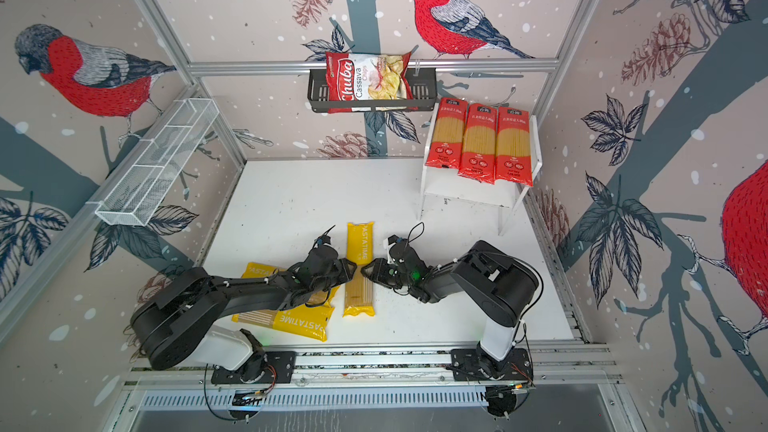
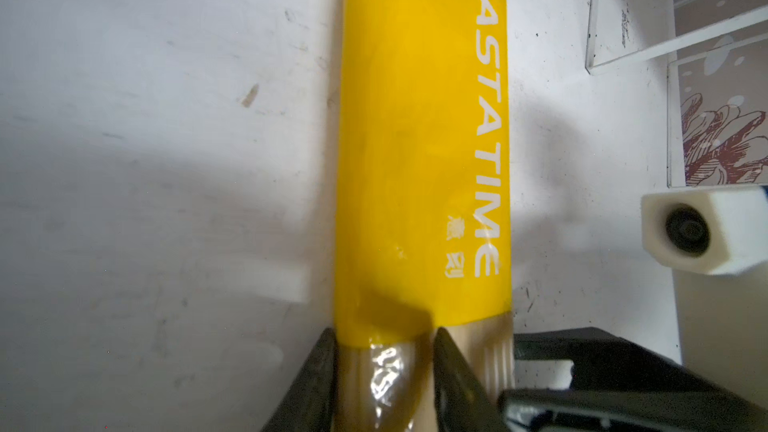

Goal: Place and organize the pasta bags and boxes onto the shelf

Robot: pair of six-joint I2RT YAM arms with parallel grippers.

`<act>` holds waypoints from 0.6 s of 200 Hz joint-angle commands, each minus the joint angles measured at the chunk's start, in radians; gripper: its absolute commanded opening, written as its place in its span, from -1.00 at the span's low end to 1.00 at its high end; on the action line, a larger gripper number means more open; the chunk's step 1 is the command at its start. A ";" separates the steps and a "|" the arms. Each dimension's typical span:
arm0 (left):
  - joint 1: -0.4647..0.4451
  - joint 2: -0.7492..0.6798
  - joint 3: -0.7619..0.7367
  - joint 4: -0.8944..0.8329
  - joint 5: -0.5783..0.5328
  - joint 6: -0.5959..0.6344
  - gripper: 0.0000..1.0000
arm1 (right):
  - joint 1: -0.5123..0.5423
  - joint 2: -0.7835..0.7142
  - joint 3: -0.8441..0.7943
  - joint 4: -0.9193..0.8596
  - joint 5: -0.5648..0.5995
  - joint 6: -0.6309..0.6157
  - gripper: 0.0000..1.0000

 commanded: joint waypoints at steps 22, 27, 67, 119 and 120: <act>-0.001 0.006 -0.034 0.030 0.123 0.019 -0.60 | 0.012 0.013 -0.039 0.068 -0.025 0.000 -0.14; -0.001 0.000 -0.034 0.032 0.132 0.019 -0.61 | 0.014 0.014 -0.042 0.079 -0.028 0.000 -0.14; -0.001 -0.069 -0.037 0.025 0.162 0.027 -0.62 | 0.034 0.048 -0.035 0.186 -0.033 0.015 -0.15; 0.025 -0.131 -0.070 0.029 0.193 0.025 -0.56 | 0.028 0.057 -0.058 0.266 -0.031 0.054 -0.55; 0.025 -0.132 -0.071 0.030 0.194 0.025 -0.56 | 0.028 0.054 -0.058 0.266 -0.031 0.053 -0.56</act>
